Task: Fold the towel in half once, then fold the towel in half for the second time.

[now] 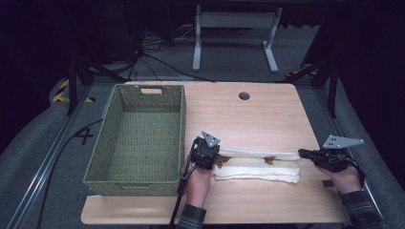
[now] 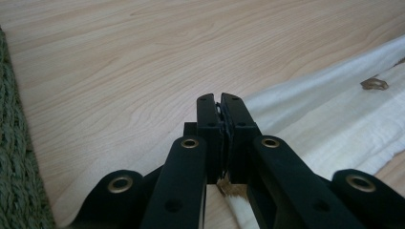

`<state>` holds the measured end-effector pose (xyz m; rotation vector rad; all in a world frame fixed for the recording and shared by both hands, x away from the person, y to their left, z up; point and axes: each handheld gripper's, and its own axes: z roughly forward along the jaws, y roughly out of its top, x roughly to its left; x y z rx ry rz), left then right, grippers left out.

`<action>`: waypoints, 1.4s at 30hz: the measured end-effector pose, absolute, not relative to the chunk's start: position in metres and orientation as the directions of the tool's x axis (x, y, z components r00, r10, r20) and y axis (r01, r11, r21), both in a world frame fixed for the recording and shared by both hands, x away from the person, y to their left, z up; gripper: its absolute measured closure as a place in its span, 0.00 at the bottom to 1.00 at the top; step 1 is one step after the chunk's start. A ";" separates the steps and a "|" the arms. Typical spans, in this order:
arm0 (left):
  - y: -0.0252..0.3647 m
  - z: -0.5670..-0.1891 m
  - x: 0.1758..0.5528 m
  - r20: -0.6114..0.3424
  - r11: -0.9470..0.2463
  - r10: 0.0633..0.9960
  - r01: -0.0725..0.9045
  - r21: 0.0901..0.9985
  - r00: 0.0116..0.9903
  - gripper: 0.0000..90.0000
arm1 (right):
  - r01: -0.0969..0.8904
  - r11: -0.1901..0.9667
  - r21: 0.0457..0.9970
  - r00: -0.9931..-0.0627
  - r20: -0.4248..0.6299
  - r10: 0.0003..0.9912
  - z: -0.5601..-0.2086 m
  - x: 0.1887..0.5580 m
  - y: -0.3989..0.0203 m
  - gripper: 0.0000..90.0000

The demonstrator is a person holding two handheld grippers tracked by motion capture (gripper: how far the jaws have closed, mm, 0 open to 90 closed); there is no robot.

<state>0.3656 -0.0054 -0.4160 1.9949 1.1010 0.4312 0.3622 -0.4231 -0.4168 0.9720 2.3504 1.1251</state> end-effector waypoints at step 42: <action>-0.018 -0.441 0.337 -0.112 -0.428 0.735 0.586 0.688 0.668 0.99 | 0.468 0.512 0.721 -0.777 0.058 0.627 -0.434 0.316 -0.407 0.99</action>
